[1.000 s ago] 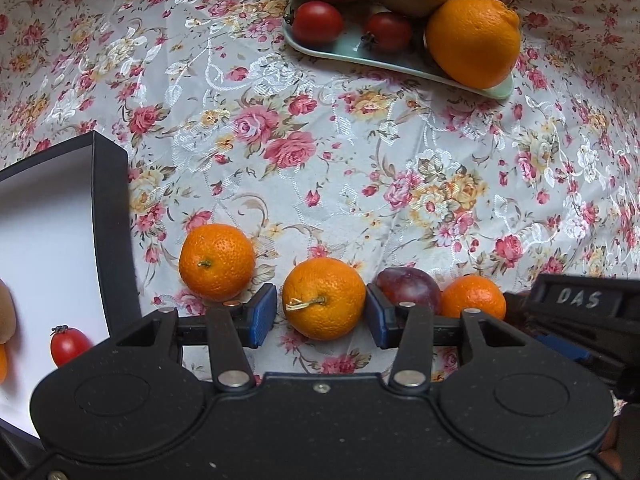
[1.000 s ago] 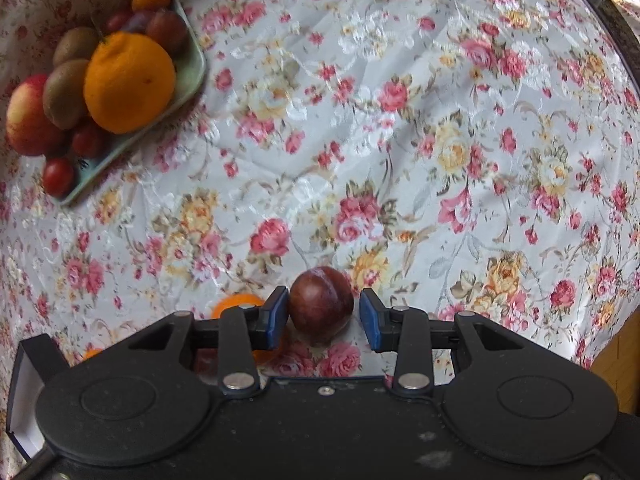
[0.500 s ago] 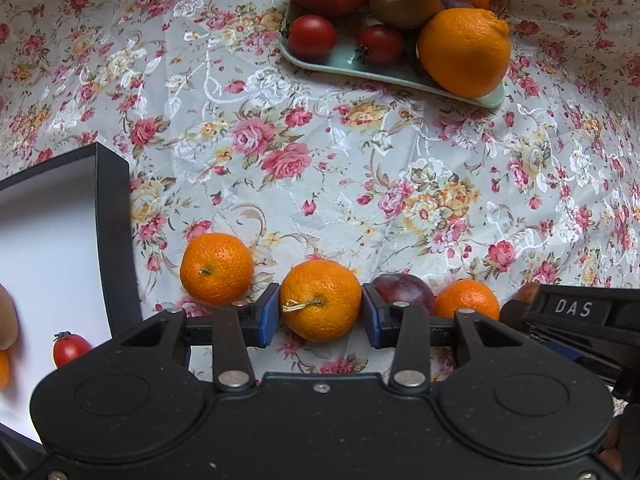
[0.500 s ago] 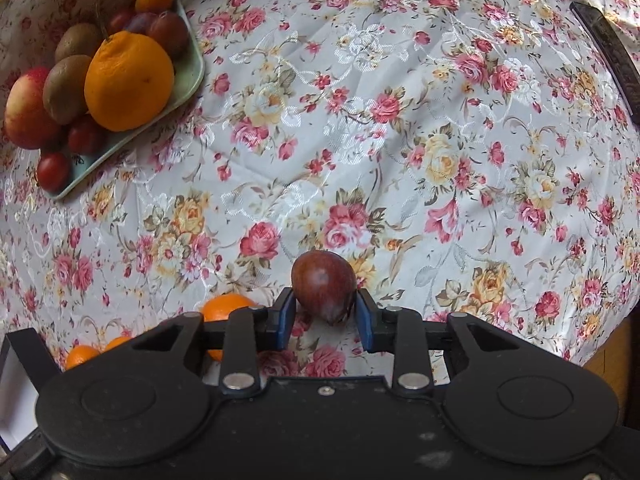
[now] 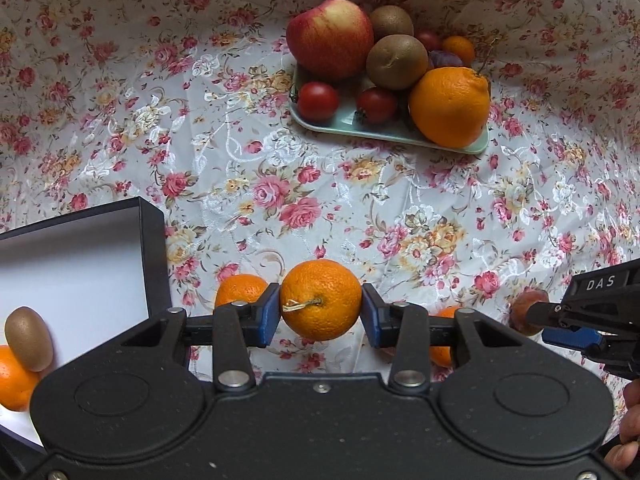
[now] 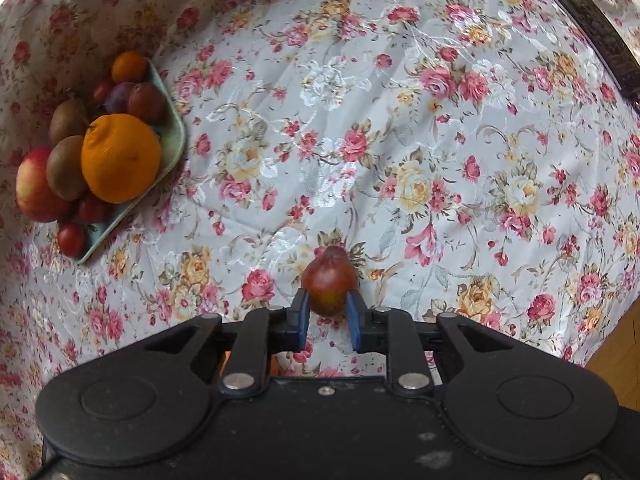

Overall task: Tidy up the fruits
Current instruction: 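Lift the mandarin and plum and carry both over the white box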

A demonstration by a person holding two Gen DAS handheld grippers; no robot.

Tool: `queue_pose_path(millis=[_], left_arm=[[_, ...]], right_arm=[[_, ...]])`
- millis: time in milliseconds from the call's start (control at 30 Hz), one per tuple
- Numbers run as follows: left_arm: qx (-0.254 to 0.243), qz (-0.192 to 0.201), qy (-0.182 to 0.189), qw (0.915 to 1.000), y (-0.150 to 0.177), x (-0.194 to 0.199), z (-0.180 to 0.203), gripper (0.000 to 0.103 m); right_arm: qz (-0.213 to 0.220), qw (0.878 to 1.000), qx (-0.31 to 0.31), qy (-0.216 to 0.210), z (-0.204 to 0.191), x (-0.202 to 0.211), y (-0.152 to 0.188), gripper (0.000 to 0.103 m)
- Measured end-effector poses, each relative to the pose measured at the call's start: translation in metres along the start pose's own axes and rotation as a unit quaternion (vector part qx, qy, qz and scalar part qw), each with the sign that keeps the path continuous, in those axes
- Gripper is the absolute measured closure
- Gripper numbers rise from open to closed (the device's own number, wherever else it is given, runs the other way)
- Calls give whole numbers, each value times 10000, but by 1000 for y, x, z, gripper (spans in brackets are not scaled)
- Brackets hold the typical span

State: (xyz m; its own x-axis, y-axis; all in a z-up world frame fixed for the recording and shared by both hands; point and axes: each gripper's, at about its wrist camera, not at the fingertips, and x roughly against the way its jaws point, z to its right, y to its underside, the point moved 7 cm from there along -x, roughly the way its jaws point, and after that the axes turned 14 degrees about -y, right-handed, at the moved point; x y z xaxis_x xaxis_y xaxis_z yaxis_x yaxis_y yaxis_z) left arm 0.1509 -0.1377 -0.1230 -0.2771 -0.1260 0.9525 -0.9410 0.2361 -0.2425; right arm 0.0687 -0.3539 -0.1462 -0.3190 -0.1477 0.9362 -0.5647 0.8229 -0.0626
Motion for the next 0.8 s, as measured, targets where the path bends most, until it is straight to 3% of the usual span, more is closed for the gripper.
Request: queue_pose_path(millis=[167, 333, 433, 633, 800], left_arm=[[35, -117, 44, 9999, 3, -3, -1, 54], [73, -103, 39, 9999, 2, -2, -3, 54], [103, -107, 57, 9999, 1, -2, -5, 54], [165, -97, 41, 9998, -1, 0, -9, 54], [220, -51, 8, 9997, -4, 4, -14, 54]], right_arm=[[99, 9999, -60, 41, 3, -5, -2, 69], [-87, 9998, -128, 125, 6, -22, 0, 65], [-101, 9997, -93, 222, 8, -29, 2, 65], [283, 9990, 113, 318, 4, -20, 1, 67], [356, 9992, 68, 188, 0, -10, -2, 67]])
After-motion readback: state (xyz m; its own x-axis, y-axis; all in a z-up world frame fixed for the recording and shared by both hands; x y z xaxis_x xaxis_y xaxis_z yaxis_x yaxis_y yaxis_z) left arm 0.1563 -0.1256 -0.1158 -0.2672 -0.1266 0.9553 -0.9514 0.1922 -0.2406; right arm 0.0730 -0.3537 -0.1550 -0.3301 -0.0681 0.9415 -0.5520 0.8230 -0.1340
